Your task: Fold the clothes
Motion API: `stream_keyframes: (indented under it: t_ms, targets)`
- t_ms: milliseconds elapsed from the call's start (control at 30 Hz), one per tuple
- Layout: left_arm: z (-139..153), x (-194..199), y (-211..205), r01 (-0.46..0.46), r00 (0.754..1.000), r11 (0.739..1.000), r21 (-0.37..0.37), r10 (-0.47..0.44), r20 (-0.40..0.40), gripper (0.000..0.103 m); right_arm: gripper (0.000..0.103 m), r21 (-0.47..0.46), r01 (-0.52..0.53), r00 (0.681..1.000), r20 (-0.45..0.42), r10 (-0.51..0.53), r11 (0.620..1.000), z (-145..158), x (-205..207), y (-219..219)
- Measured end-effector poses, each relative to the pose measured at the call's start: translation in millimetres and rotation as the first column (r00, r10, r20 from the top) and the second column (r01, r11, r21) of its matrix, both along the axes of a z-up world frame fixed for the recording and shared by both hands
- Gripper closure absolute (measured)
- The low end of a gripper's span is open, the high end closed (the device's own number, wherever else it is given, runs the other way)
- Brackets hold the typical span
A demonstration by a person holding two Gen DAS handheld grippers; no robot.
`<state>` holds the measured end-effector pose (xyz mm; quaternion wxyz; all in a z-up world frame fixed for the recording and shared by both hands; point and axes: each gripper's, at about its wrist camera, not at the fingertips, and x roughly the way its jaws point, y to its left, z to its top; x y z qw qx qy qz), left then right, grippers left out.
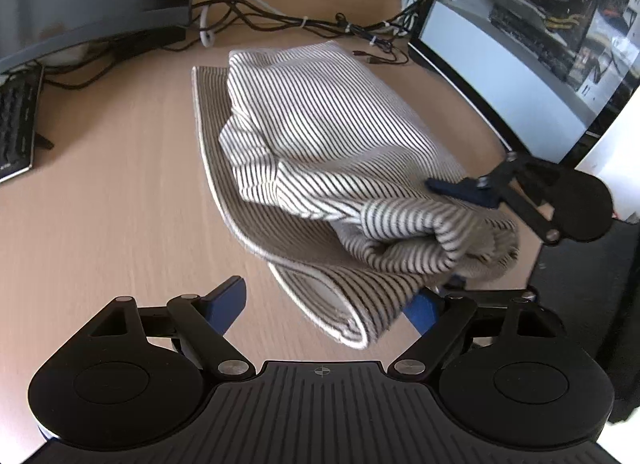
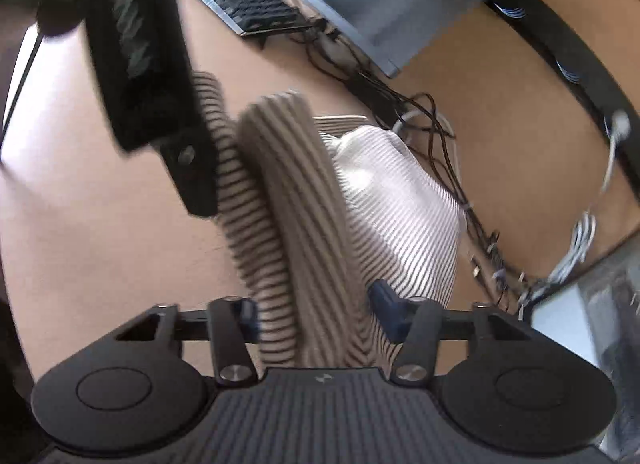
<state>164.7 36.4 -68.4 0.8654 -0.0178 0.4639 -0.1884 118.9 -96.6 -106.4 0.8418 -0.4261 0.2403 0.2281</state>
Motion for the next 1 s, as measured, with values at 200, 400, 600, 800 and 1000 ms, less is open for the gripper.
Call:
stream_keyframes:
  t_ms: [200, 400, 600, 800, 1000]
  targets:
    - [9.1, 6.4, 46.4, -0.019, 1.0, 0.998, -0.065, 0.019, 0.012, 0.008, 0.072, -0.032, 0.01, 0.997, -0.071, -0.013, 0.999, 14.9, 16.8, 10.7]
    - [20.7, 14.7, 111.3, -0.039, 0.998, 0.992, -0.121, 0.045, 0.05, 0.009, 0.075, -0.05, 0.014, 0.976, -0.217, -0.024, 0.999, 43.0, 7.0, 19.1]
    - [20.8, 47.7, 95.2, 0.139, 0.987, 0.978, -0.157, -0.124, 0.1, 0.015, 0.076, -0.143, -0.06, 0.922, -0.388, 0.0, 0.988, 55.0, -52.2, 26.7]
    - [-5.6, 77.4, 25.6, 0.324, 0.945, 0.936, -0.138, -0.316, 0.079, 0.027, 0.076, -0.19, -0.191, 0.872, -0.483, 0.078, 0.963, 110.3, -55.1, 25.2]
    - [-34.0, 97.6, -8.3, 0.361, 0.932, 0.926, -0.11, -0.36, 0.033, 0.027, 0.075, -0.251, -0.399, 0.826, -0.516, 0.227, 0.882, 125.9, 1.9, 13.1]
